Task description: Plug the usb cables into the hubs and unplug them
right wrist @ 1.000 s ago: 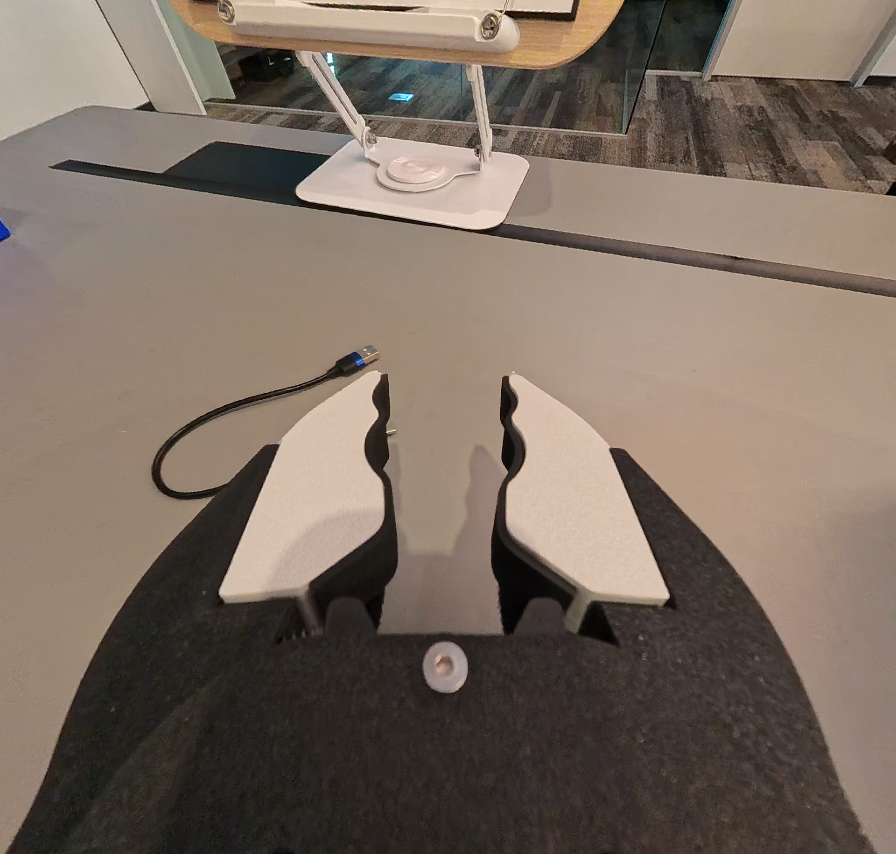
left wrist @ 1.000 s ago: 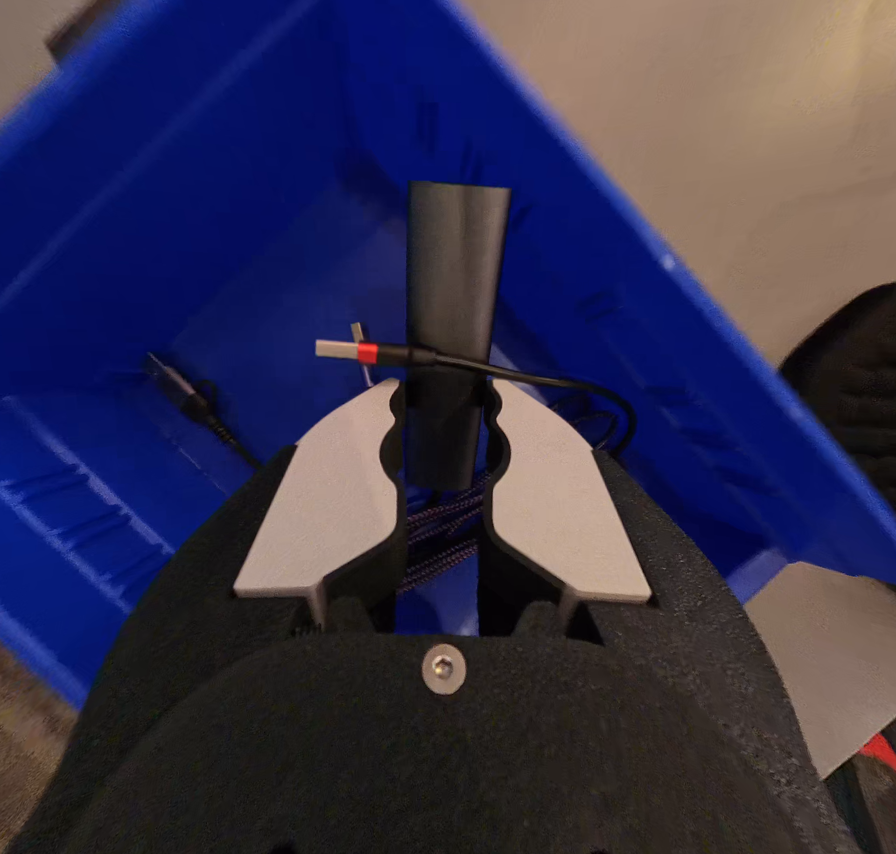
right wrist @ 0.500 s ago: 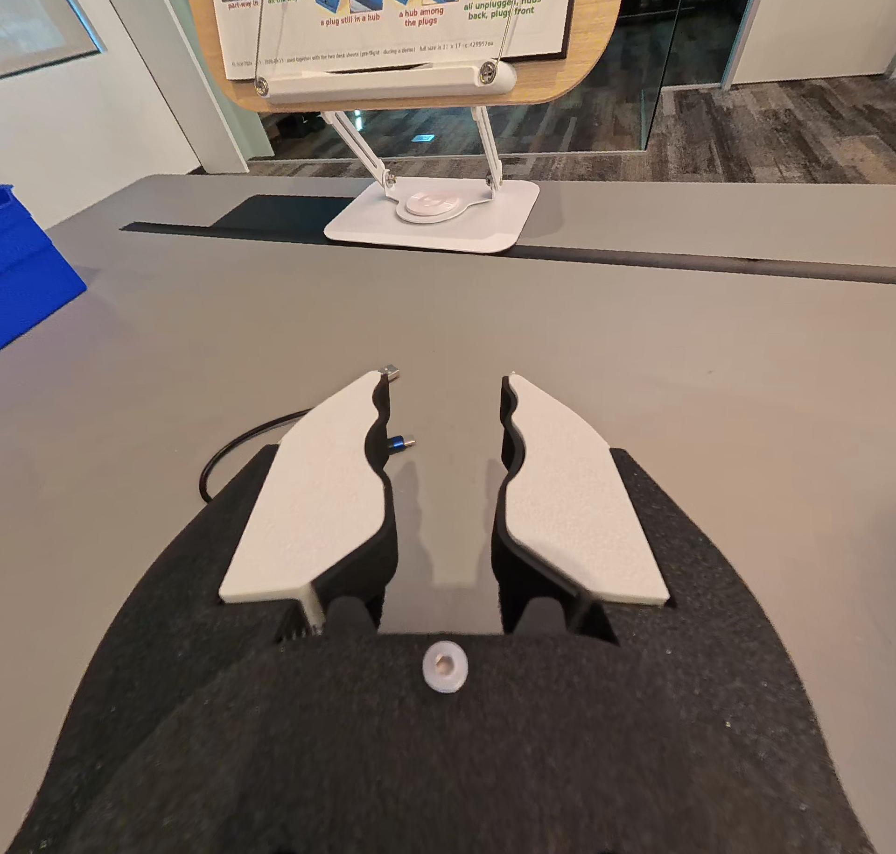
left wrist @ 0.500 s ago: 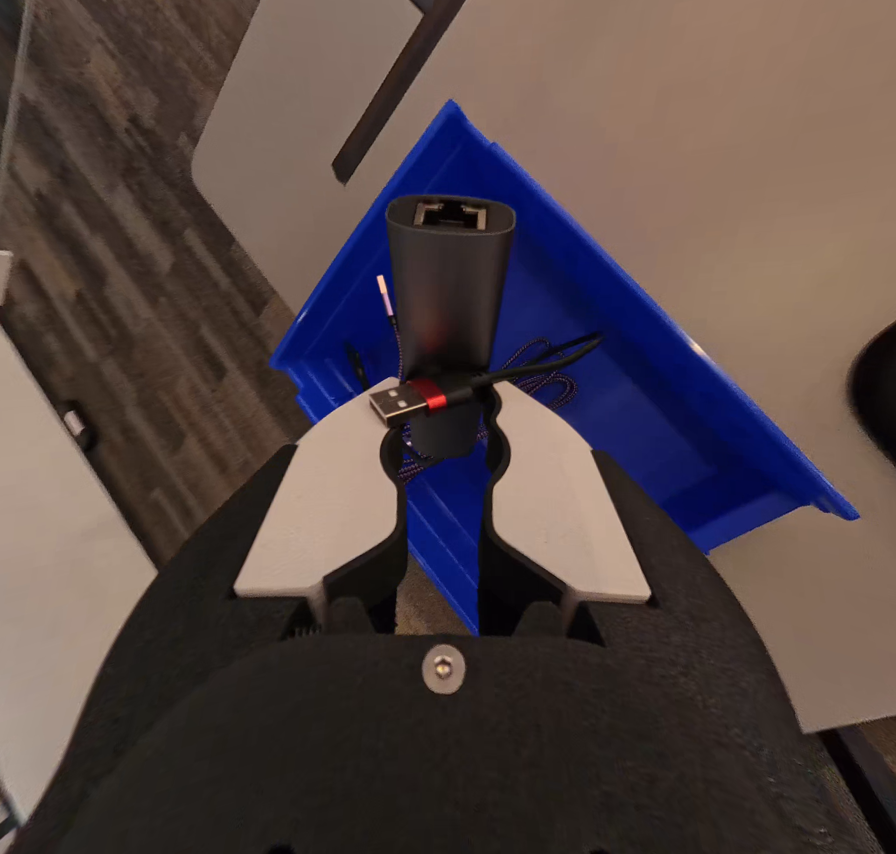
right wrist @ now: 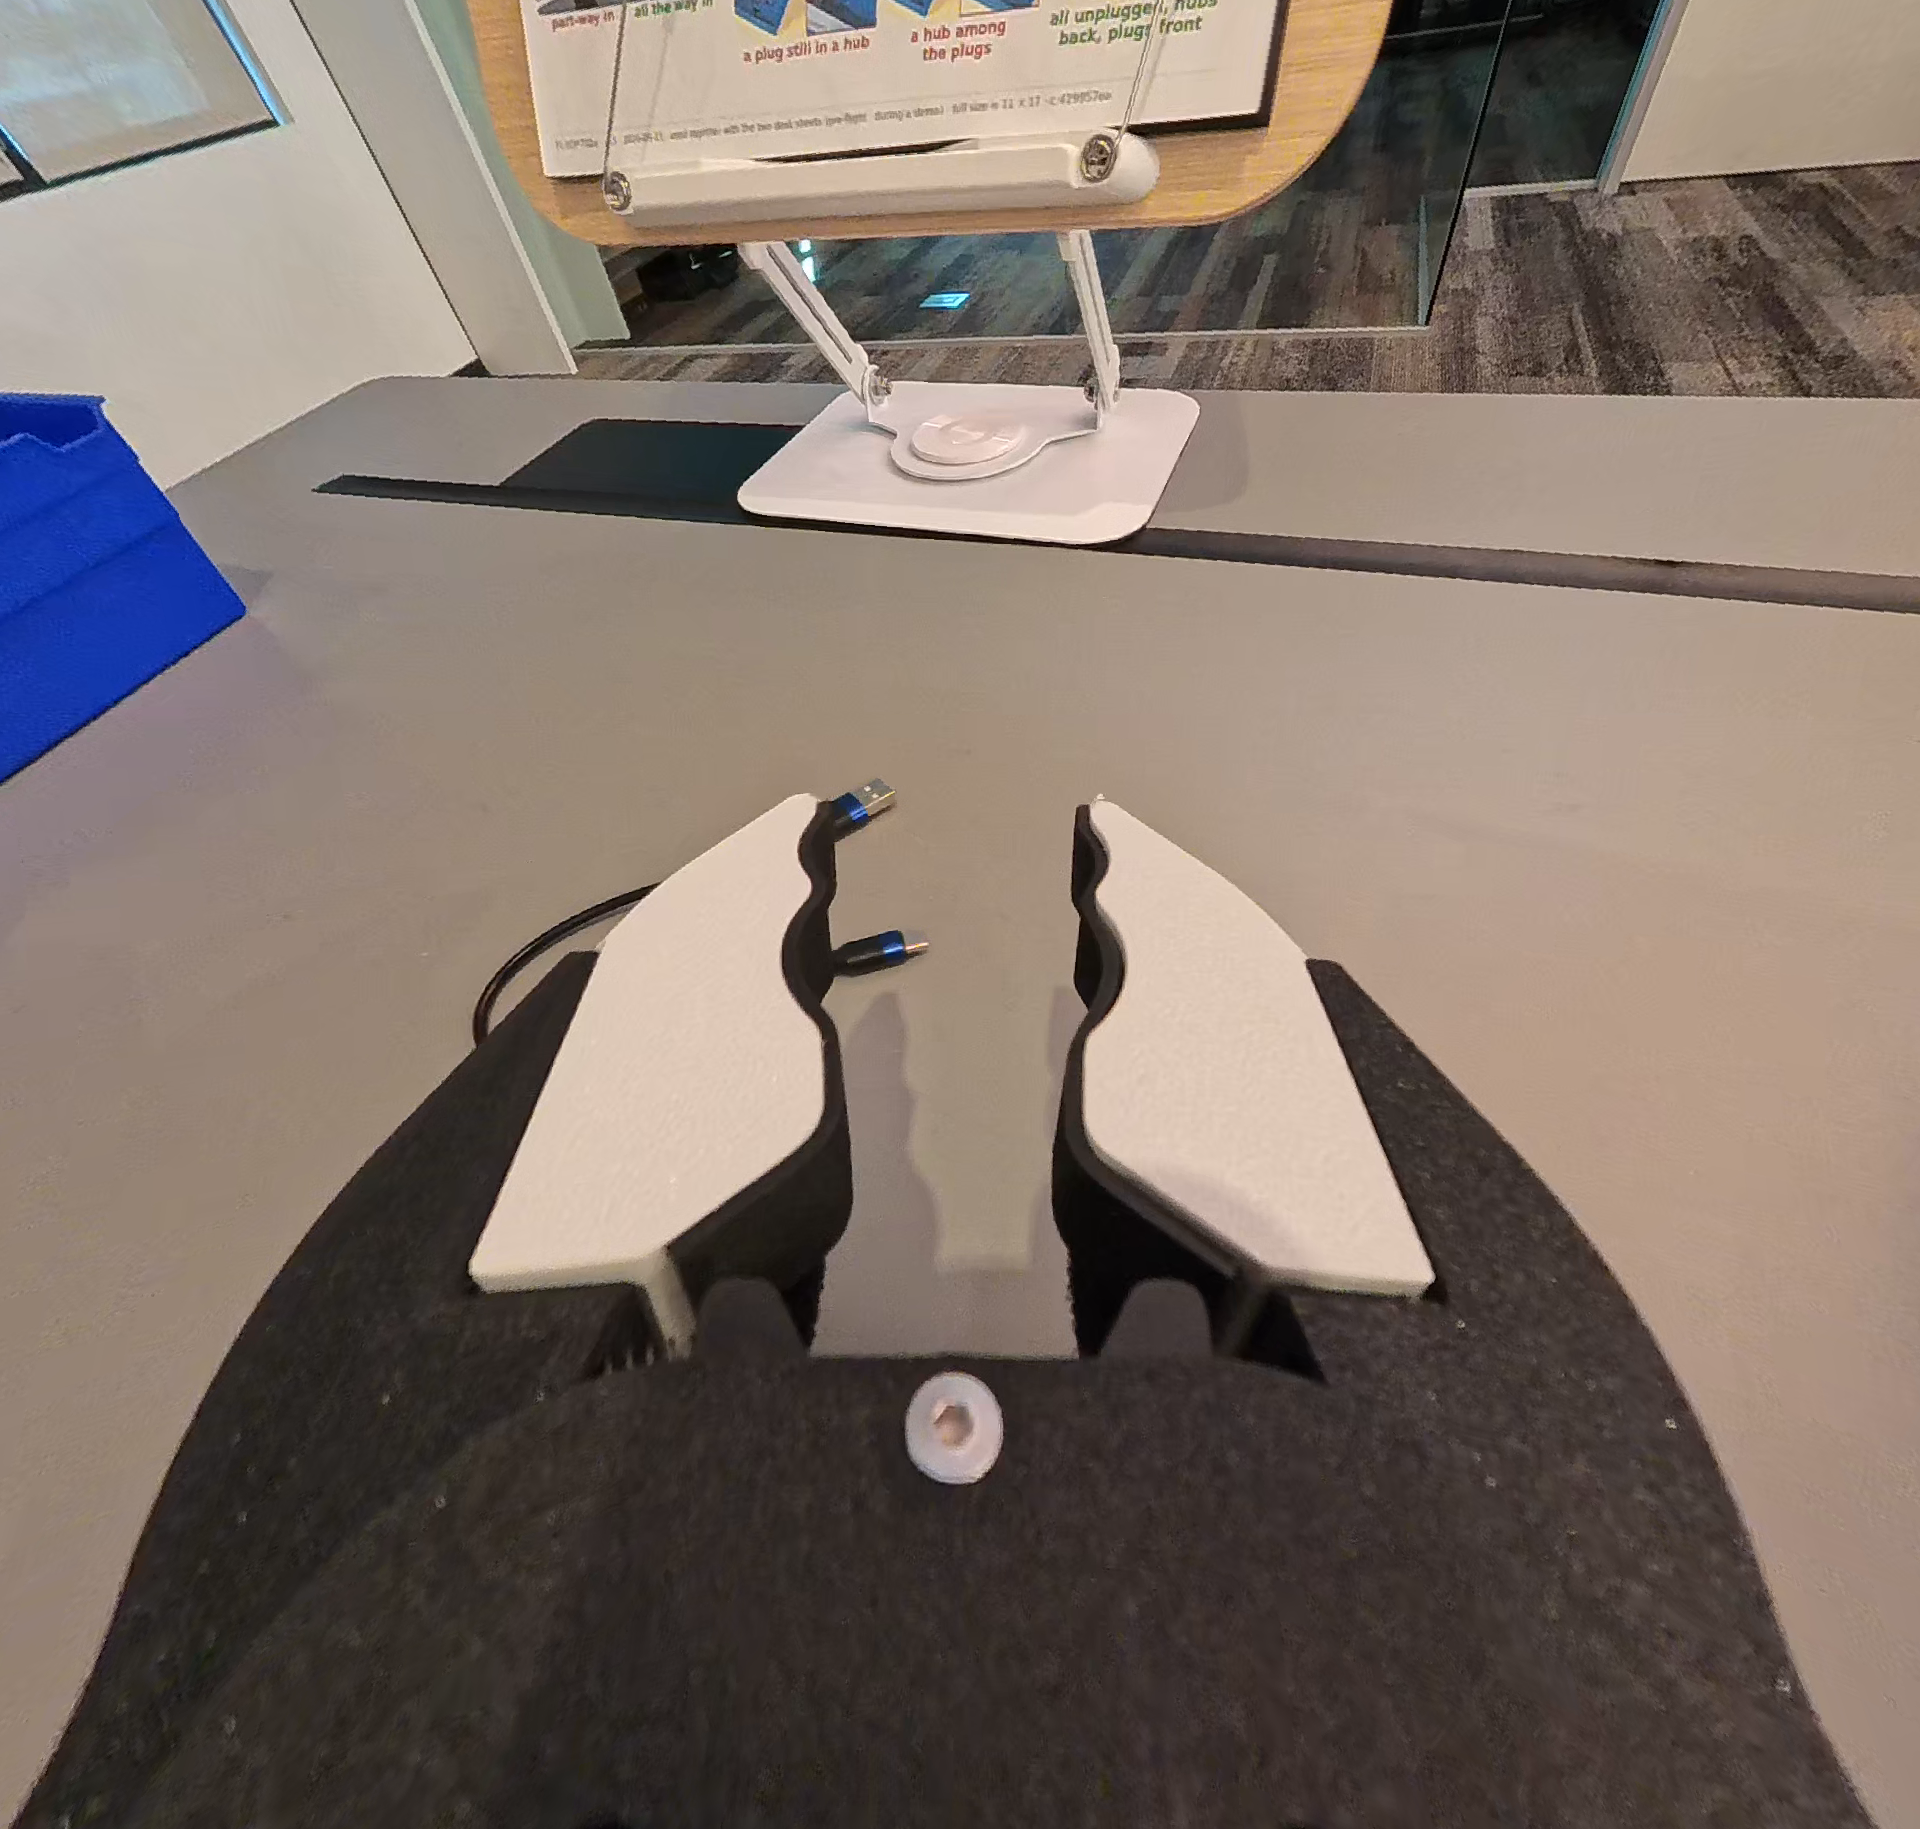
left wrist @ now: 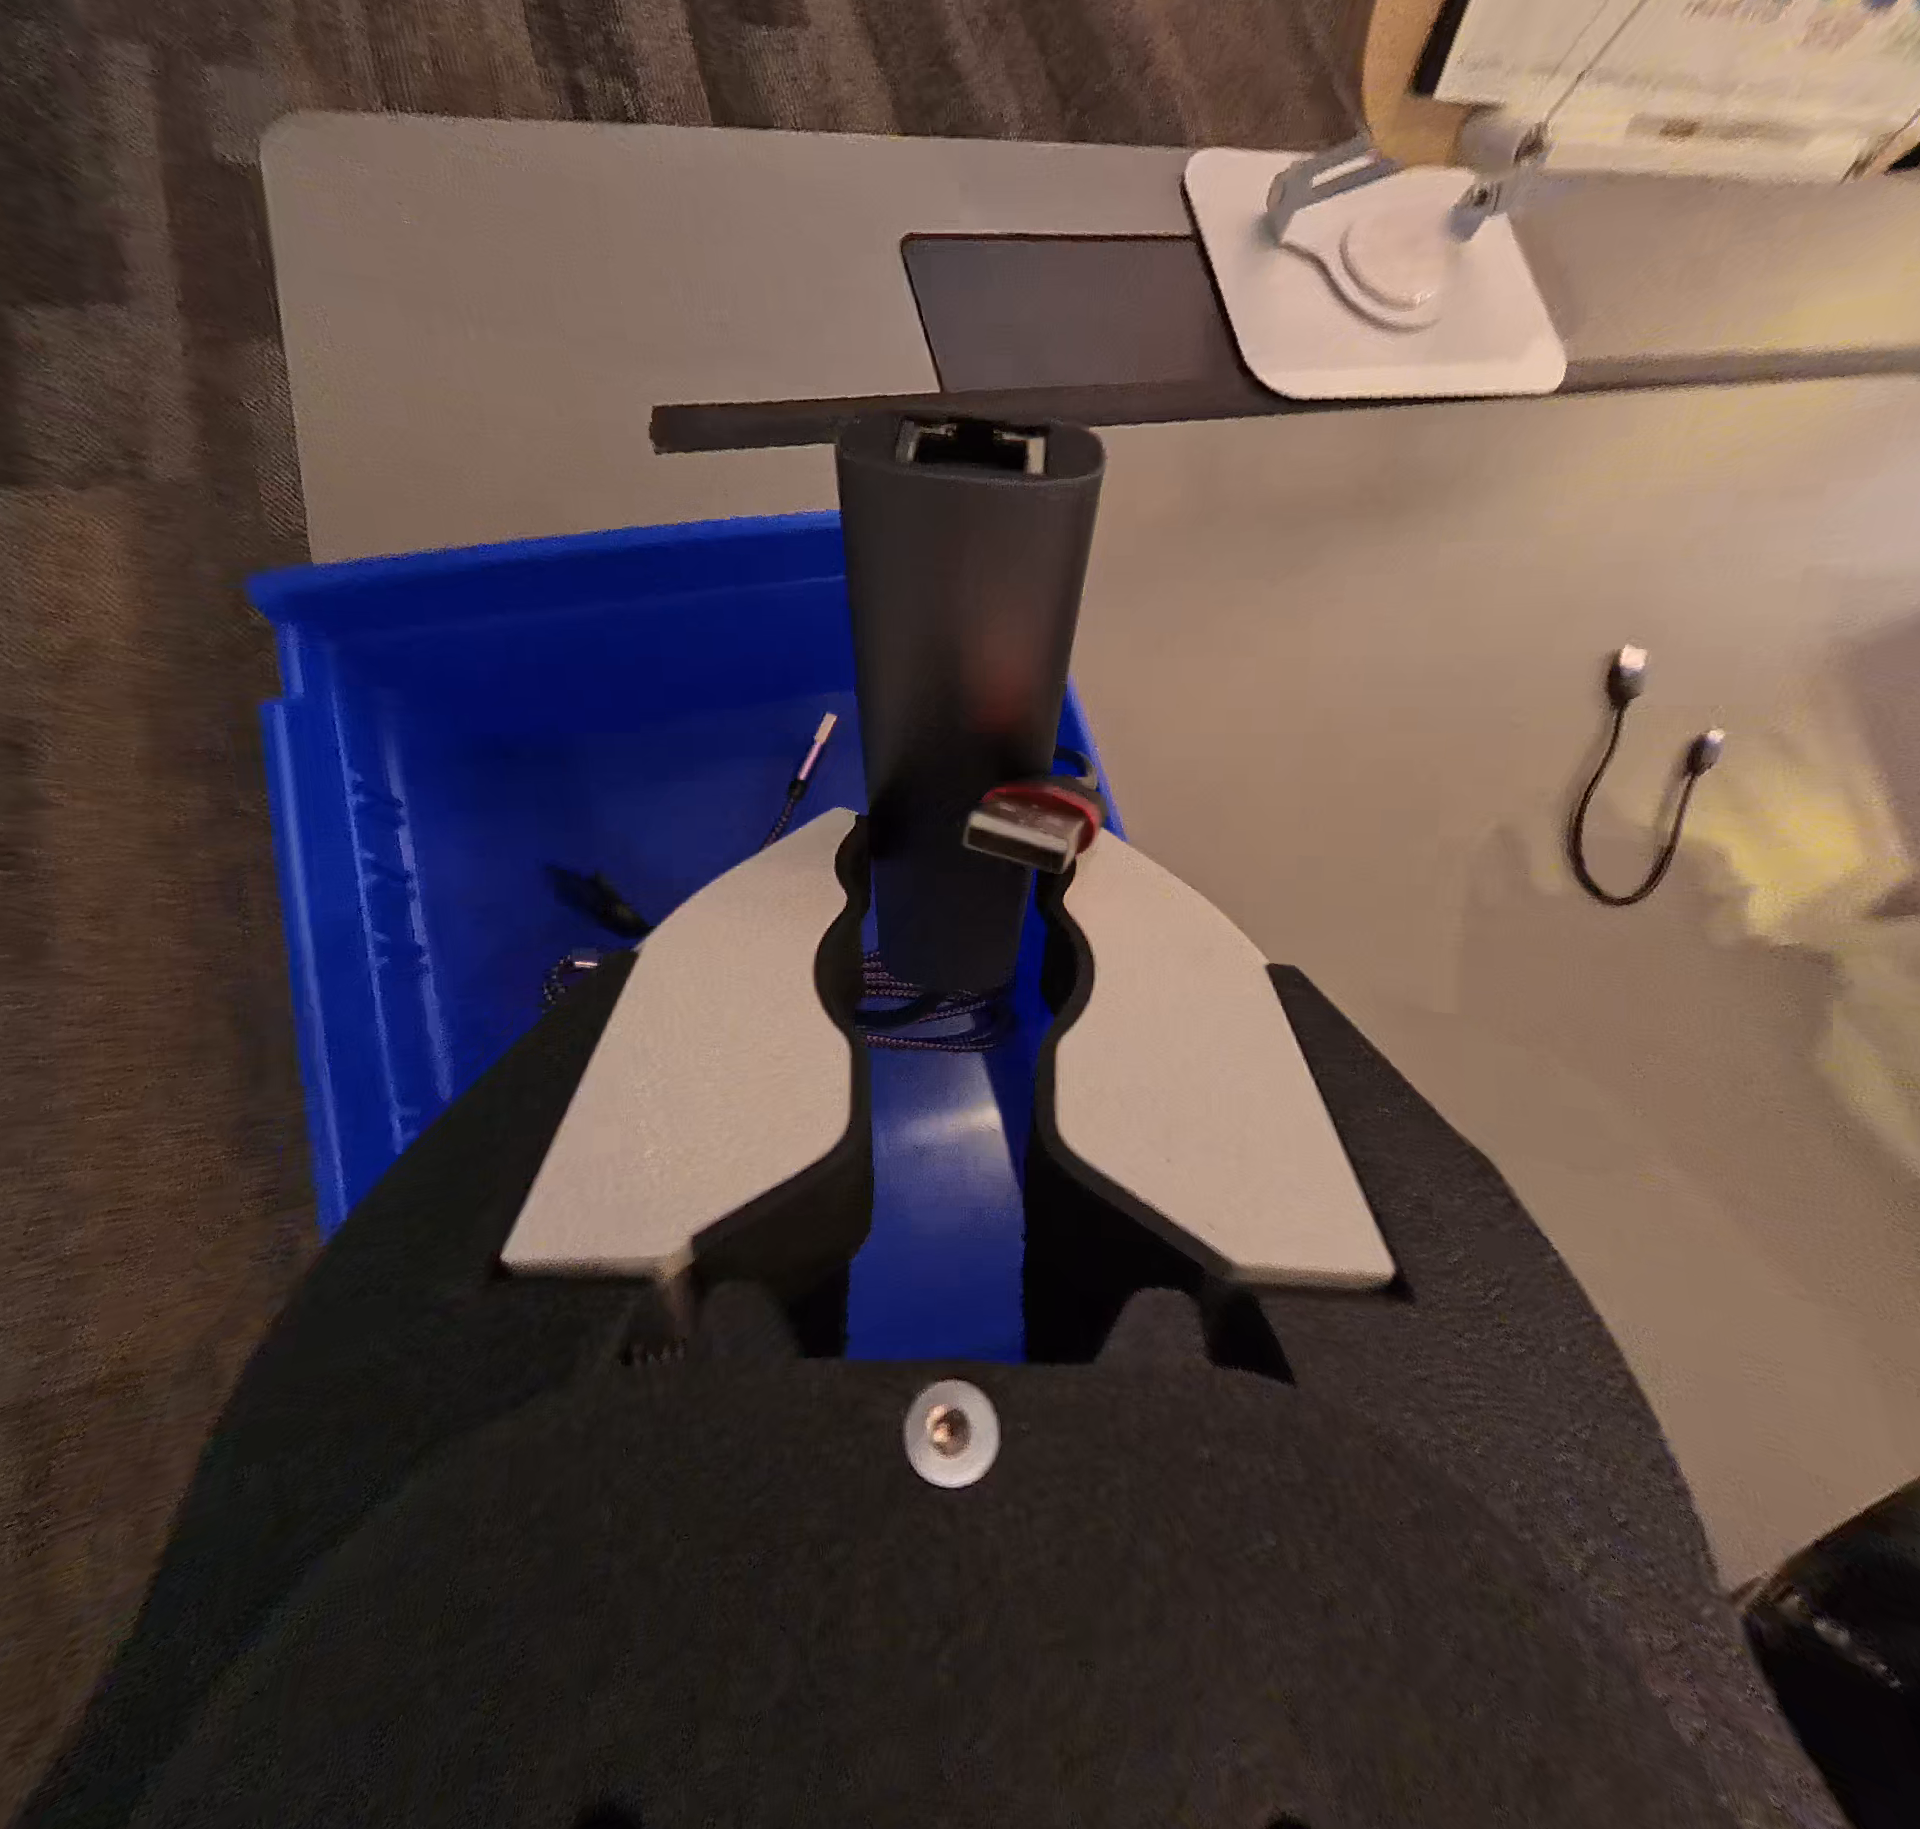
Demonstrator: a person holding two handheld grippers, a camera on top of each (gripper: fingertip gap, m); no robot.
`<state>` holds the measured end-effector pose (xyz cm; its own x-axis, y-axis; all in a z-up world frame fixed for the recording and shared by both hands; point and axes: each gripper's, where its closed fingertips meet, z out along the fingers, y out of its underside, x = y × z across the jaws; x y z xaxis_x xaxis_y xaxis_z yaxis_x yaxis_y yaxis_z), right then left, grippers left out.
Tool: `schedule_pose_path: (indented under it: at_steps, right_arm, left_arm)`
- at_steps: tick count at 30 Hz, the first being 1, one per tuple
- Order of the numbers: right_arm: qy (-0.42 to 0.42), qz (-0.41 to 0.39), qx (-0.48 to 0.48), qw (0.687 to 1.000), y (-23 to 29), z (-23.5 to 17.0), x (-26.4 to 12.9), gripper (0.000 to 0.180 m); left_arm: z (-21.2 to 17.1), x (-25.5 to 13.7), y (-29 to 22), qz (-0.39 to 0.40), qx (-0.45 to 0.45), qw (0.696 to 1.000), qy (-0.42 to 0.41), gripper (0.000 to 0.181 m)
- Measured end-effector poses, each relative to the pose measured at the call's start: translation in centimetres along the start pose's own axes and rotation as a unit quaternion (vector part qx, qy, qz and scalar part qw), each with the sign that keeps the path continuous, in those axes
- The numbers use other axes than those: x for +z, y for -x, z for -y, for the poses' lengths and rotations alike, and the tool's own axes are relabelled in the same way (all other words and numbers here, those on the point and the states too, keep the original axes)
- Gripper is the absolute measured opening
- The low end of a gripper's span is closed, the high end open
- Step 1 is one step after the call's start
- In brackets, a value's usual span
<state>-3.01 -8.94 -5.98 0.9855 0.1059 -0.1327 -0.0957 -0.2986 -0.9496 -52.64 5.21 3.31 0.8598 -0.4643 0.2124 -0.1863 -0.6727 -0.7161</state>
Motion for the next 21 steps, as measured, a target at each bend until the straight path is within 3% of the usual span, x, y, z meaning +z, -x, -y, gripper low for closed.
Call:
schedule_pose_path:
  at_steps: [3,11,15,17,21]
  right_arm:
    - [0.004,0.003,-0.004,1.000,0.3,-0.1,0.1,0.043]
    - [0.006,-0.001,-0.008,1.000,0.1,-0.2,0.1,0.043]
    - [0.005,0.002,-0.002,1.000,0.1,-0.2,0.1,0.043]
    - [0.005,0.003,-0.002,1.000,0.2,-0.2,0.1,0.043]
    - [0.007,0.005,-0.007,1.000,0.4,-0.2,0.1,0.043]
  left_arm:
    - [0.0,-0.7,0.7,-0.018,-0.040,0.999,-0.018,0.030]
    - [4.5,-4.8,-0.4,-0.064,-0.078,0.991,-0.092,0.030]
    - [5.2,-6.1,0.9,-0.017,-0.068,0.992,-0.104,0.030]
    - [4.8,-6.3,1.3,0.013,-0.041,0.995,-0.091,0.030]
    - [1.6,-5.0,0.8,-0.001,-0.051,0.999,-0.002,0.030]
